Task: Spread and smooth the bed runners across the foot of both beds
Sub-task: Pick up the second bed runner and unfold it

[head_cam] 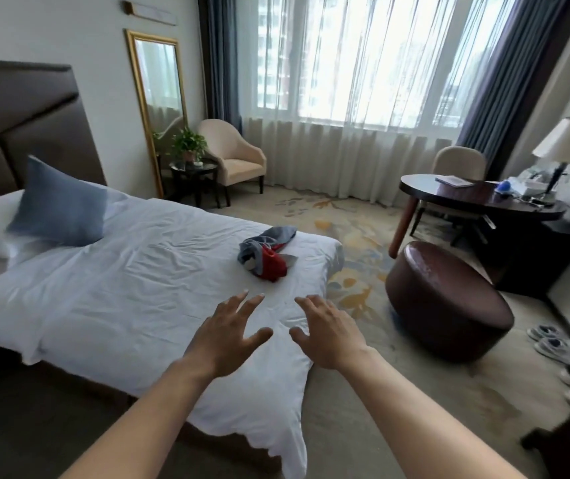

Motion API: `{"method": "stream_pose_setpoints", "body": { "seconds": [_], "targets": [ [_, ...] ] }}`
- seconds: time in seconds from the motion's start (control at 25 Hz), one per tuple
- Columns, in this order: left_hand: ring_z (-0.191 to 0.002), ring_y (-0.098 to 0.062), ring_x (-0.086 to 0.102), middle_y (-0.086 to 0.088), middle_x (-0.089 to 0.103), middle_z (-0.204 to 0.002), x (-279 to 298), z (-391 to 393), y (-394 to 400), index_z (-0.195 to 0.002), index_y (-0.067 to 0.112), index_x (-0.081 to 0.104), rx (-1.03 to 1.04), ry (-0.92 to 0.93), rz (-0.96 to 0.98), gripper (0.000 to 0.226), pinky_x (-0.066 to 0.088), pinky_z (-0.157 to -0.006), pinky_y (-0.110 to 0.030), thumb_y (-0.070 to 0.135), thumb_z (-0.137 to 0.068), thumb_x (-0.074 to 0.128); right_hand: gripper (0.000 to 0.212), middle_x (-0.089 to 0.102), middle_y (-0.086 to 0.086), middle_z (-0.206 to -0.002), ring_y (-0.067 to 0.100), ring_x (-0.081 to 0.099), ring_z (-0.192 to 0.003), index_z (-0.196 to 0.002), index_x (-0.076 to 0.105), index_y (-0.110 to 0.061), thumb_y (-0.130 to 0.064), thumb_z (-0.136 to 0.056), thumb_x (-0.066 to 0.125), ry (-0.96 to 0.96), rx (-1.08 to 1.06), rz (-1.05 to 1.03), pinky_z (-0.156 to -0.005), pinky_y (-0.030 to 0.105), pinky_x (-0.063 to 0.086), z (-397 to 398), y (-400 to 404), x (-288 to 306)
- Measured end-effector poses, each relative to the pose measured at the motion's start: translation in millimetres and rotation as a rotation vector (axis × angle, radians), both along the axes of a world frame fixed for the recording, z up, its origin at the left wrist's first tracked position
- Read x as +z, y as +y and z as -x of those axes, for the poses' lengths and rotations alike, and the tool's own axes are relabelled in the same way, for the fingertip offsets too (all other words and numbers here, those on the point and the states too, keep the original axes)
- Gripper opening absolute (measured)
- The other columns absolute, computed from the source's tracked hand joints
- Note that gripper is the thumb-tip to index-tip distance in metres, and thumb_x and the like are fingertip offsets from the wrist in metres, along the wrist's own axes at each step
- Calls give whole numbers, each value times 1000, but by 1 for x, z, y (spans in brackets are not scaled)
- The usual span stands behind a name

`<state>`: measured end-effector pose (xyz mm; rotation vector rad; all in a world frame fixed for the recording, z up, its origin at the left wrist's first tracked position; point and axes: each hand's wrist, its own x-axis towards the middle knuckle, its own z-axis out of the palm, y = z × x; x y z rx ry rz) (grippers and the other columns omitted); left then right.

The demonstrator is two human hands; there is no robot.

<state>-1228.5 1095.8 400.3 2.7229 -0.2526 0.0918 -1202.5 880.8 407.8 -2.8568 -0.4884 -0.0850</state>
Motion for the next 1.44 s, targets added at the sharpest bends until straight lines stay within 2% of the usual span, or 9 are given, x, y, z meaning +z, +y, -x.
{"method": "stream_pose_setpoints", "body": {
  "seconds": [0.16,0.32,0.56,0.8,1.0,1.16,1.44],
  "targets": [
    [-148,-18,20,7,13,-165,-4,-101,-38,-154,42,17,-63,22,-18,73,35,-114,-48,70,-91,41,66,36,-1,-154,22,38,-138,-151,30,-24,-50,-94,49,17,-70,-15,-108,43,38,-85,-36,-3],
    [-149,-15,18,9,13,-165,-21,-206,-78,-154,42,19,-109,7,-3,72,33,-115,-43,69,-91,43,67,33,1,-156,23,35,-140,-152,28,-24,-49,-94,49,33,-88,1,-109,43,36,-179,-79,-14],
    [-150,-16,15,9,13,-165,-36,-375,-140,-154,41,20,-59,32,-16,73,32,-116,-43,69,-91,43,67,35,1,-155,24,37,-139,-152,28,-24,-49,-94,50,16,-20,-10,-108,42,38,-357,-142,-24],
    [-150,-20,15,8,12,-165,-33,-511,-162,-154,42,17,9,63,-33,71,32,-114,-46,68,-92,41,65,35,0,-155,23,37,-139,-151,29,-25,-50,-94,49,49,40,5,-108,43,40,-504,-168,-35],
    [-151,-19,13,7,11,-165,-59,-615,-146,-154,44,17,111,84,-12,71,24,-118,-44,68,-91,41,65,35,-1,-156,23,39,-137,-151,30,-26,-51,-94,47,55,122,29,-105,43,42,-628,-148,-55],
    [-150,-19,13,7,13,-164,-83,-693,-117,-153,45,19,198,128,11,70,24,-117,-44,67,-91,42,64,36,-1,-154,23,39,-136,-150,31,-25,-52,-94,46,100,220,71,-105,43,41,-727,-109,-75],
    [-149,-14,15,7,13,-164,-102,-755,-40,-155,39,19,488,179,67,72,28,-116,-39,64,-91,44,64,40,-2,-151,21,41,-135,-151,31,-25,-49,-94,48,150,488,88,-103,38,42,-853,-13,-98]
  ]
}}
